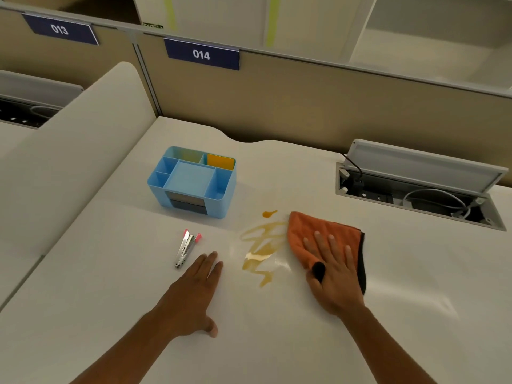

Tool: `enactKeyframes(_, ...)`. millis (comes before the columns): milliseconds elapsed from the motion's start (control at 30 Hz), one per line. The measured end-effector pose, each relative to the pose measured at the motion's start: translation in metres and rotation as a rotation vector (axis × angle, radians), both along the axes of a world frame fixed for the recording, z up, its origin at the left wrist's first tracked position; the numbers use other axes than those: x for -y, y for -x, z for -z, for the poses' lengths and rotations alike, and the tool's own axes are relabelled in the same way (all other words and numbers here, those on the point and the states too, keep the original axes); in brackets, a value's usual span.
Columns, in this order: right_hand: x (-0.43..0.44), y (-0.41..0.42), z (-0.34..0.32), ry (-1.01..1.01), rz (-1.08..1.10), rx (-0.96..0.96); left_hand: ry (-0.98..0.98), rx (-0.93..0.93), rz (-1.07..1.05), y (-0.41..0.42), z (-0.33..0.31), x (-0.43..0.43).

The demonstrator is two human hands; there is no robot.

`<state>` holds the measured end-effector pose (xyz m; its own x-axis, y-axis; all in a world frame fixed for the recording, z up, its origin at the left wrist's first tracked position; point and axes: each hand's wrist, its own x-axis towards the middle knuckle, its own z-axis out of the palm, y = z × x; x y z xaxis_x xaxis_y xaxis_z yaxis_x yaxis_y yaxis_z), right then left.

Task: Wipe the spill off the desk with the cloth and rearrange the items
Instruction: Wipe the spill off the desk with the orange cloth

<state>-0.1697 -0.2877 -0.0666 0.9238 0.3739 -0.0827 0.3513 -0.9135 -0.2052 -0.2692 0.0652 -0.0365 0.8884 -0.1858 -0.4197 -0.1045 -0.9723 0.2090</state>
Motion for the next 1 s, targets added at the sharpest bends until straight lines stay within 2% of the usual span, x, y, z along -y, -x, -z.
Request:
enactKeyframes(133, 0.017, -0.029, -0.007, 0.012, 0.227, -0.026, 0.023, 0.020, -0.007, -0.005, -0.002, 0.001)
enactKeyframes(300, -0.018, -0.101, -0.016, -0.003, 0.286, -0.063, 0.043, 0.030, -0.029, -0.007, -0.004, 0.005)
enactKeyframes(467, -0.079, -0.118, -0.016, -0.024, 0.167, -0.099, 0.022, 0.019, -0.012, -0.006, -0.003, 0.003)
enactKeyframes(667, -0.126, -0.083, -0.017, -0.004, -0.090, -0.086, 0.008, 0.017, -0.025, -0.005, -0.002, -0.009)
enactKeyframes(867, -0.097, -0.013, -0.009, -0.012, -0.214, -0.034, 0.035, 0.029, -0.040, 0.000, -0.001, -0.010)
enactKeyframes(1000, -0.055, 0.011, -0.005, -0.062, -0.134, 0.008, 0.063, 0.029, -0.034, -0.001, 0.000, -0.004)
